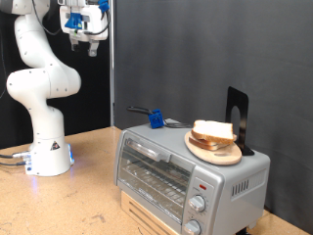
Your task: Make a piece of toast with the oven
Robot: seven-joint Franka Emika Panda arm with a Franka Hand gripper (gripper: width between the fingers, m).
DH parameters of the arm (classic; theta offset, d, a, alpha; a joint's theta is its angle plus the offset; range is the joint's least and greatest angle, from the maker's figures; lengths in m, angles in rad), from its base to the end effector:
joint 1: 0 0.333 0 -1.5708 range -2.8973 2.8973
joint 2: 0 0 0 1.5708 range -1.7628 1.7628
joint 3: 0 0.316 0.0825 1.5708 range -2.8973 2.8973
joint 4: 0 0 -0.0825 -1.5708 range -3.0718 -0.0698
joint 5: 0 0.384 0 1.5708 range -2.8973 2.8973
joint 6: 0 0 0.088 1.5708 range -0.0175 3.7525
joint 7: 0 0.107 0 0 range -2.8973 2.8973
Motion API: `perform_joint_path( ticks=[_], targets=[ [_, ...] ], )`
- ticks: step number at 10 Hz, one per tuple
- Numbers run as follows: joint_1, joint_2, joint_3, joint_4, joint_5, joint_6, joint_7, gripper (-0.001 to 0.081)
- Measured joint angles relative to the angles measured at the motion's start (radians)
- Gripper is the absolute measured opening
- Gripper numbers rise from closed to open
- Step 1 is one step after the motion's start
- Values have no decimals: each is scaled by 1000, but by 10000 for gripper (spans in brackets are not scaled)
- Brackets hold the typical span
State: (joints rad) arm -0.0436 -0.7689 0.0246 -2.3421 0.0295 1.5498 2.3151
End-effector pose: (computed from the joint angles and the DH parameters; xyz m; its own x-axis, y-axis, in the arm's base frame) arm 0.3094 -0.0004 0.5899 -0.6962 -0.7179 0.0068 -0.7175 0.6961 0.0257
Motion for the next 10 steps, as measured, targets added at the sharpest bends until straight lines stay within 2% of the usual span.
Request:
perform_joint_path(
  ticks=[2,3,4,5,6,8,10],
  targets=[
    [35,0,-35,0,7,15,-227,682],
    [55,4,-66,-1,11,53,-350,682],
    [88,14,-98,-3,18,76,-440,682],
    [86,13,-96,-3,17,73,-433,682],
    [98,5,-109,-3,19,86,-534,682],
    [135,-15,-170,-20,18,173,-778,682],
    [174,-3,-196,-53,9,306,-970,682]
  ],
)
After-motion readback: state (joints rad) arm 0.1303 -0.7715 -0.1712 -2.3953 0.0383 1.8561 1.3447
